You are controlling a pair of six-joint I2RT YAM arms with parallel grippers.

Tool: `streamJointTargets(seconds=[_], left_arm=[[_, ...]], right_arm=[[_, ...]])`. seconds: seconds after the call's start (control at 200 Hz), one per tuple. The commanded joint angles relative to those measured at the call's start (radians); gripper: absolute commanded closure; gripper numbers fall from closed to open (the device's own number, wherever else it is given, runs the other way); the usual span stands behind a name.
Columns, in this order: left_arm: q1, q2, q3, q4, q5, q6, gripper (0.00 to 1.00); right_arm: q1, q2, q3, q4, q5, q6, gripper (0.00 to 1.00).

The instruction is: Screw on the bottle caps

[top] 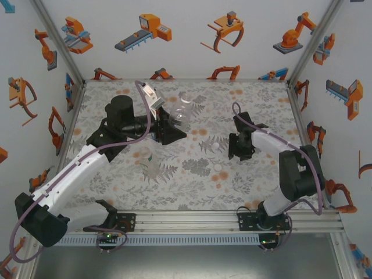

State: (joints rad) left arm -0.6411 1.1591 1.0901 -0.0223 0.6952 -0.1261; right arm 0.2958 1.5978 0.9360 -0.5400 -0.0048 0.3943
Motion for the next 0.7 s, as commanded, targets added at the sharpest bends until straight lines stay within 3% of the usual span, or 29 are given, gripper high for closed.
streamJointTargets(seconds=[0.0, 0.696], left_arm=[[-0.005, -0.017, -0.005, 0.014, -0.001, -0.017, 1.0], [-0.007, -0.009, -0.002, 0.01, -0.013, -0.017, 0.99]], right_arm=[[-0.007, 0.02, 0.03, 0.02, 0.03, -0.025, 0.52], [-0.003, 0.038, 0.038, 0.019, 0.033, -0.037, 0.63]])
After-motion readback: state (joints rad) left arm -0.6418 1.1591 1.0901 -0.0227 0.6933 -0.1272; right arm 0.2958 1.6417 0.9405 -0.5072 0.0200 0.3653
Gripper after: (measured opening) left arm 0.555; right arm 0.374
